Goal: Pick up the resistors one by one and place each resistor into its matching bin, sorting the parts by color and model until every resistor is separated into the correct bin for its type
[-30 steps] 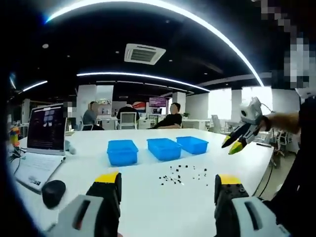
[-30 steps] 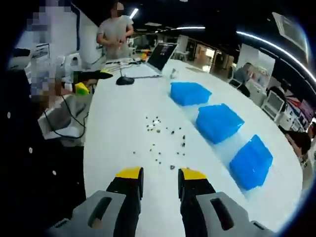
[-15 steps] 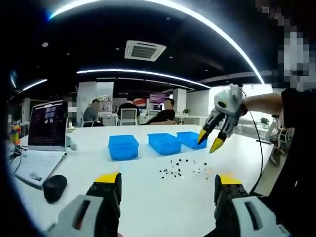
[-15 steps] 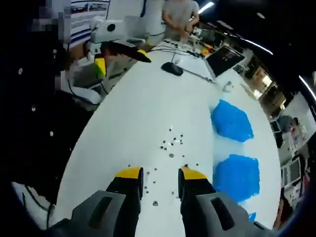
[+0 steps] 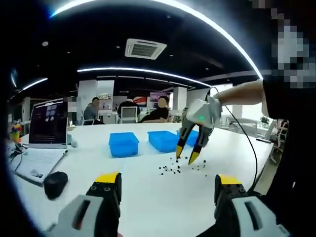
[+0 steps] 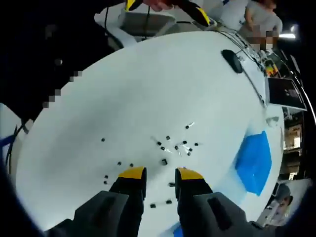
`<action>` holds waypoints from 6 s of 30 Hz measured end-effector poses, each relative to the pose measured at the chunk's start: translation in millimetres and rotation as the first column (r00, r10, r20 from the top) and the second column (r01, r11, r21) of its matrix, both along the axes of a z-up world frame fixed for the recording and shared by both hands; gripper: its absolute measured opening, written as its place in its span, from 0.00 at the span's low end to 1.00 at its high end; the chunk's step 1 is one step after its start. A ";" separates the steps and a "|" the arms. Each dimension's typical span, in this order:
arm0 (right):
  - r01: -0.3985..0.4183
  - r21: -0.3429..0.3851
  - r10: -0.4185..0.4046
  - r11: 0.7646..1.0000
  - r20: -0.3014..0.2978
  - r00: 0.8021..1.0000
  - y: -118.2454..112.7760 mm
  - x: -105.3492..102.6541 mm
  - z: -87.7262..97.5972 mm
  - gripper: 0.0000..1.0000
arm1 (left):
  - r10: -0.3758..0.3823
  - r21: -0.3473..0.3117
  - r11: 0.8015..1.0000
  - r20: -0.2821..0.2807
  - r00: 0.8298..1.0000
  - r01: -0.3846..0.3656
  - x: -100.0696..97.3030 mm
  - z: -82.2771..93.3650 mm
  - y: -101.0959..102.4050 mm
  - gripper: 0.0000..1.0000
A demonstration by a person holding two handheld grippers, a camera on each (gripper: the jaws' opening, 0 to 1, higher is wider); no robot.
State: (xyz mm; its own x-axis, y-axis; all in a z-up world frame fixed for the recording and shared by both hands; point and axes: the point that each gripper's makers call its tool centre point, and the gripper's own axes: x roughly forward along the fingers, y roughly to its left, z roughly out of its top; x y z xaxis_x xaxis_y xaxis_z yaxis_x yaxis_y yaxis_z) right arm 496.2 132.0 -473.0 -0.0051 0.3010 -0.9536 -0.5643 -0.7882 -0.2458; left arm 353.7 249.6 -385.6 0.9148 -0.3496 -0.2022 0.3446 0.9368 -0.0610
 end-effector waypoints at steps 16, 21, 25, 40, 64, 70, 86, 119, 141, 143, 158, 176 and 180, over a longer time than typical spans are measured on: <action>-0.107 -0.180 0.103 0.978 -0.033 0.994 3.3 2.5 -14.6 0.15 | 0.003 -0.005 1.000 -0.009 1.000 -0.003 0.2 -4.2 -0.7 0.77; -0.113 -0.270 0.103 0.956 -0.051 0.993 2.2 1.9 -16.6 0.10 | -0.005 -0.007 1.000 -0.014 1.000 0.005 0.9 -5.7 -3.6 0.77; -0.086 -0.285 0.077 0.955 -0.041 0.996 4.2 5.0 -17.3 0.07 | -0.009 -0.009 1.000 -0.011 1.000 0.009 1.7 -4.3 -5.0 0.77; 0.380 0.189 -0.285 0.905 -0.394 0.874 -11.0 -32.4 73.6 0.07 | -0.007 -0.019 1.000 0.026 1.000 0.008 5.4 7.2 -7.4 0.77; 0.789 0.585 -0.316 -0.186 -0.796 0.516 -94.8 -44.1 179.9 0.06 | 0.006 -0.020 1.000 0.082 0.997 -0.005 12.6 25.3 -13.1 0.77; 0.789 0.593 -0.288 -0.158 -0.792 0.538 -55.9 -14.8 197.6 0.06 | 0.043 -0.039 0.998 0.087 0.995 -0.040 10.3 23.7 -6.9 0.77; 0.764 0.644 -0.404 -0.020 -0.705 0.583 114.5 131.8 199.6 0.06 | 0.180 -0.043 0.983 0.123 0.976 -0.176 12.0 38.0 21.9 0.77; 0.799 0.598 -0.400 -0.067 -0.750 0.527 27.4 71.5 175.5 0.24 | 0.112 -0.068 0.992 0.108 0.988 -0.105 19.6 39.6 16.4 0.77; 0.755 0.568 -0.503 -0.329 -0.782 0.369 -168.8 -86.5 142.9 0.32 | -0.049 -0.019 0.999 0.103 0.994 0.051 32.1 37.0 -17.4 0.77; 0.760 0.565 -0.514 -0.321 -0.778 0.361 -170.1 -83.7 138.7 0.32 | -0.053 -0.017 0.998 0.100 0.994 0.055 31.8 36.4 -18.3 0.77; 0.932 0.356 -0.513 -0.065 -0.813 0.275 -128.8 -50.2 120.4 0.30 | -0.003 0.014 1.000 0.069 0.998 0.002 18.3 19.9 1.6 0.77; 0.937 0.168 -0.722 0.306 -0.601 0.344 -49.4 1.1 66.2 0.26 | -0.017 0.007 1.000 0.033 0.999 0.017 8.9 0.3 6.0 0.77; 0.911 0.100 -0.781 0.400 -0.483 0.396 -17.1 18.0 31.5 0.24 | -0.004 -0.015 1.000 0.029 1.000 0.005 5.1 -5.6 11.8 0.77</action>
State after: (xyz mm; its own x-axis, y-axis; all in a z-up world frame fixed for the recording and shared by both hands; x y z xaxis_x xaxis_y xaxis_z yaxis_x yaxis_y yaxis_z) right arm 514.3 114.9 -441.5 0.1622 0.5815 -0.7972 -0.9698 0.2432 -0.0199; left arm 358.8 261.4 -391.1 0.9185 -0.3568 -0.1706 0.3508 0.9342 -0.0656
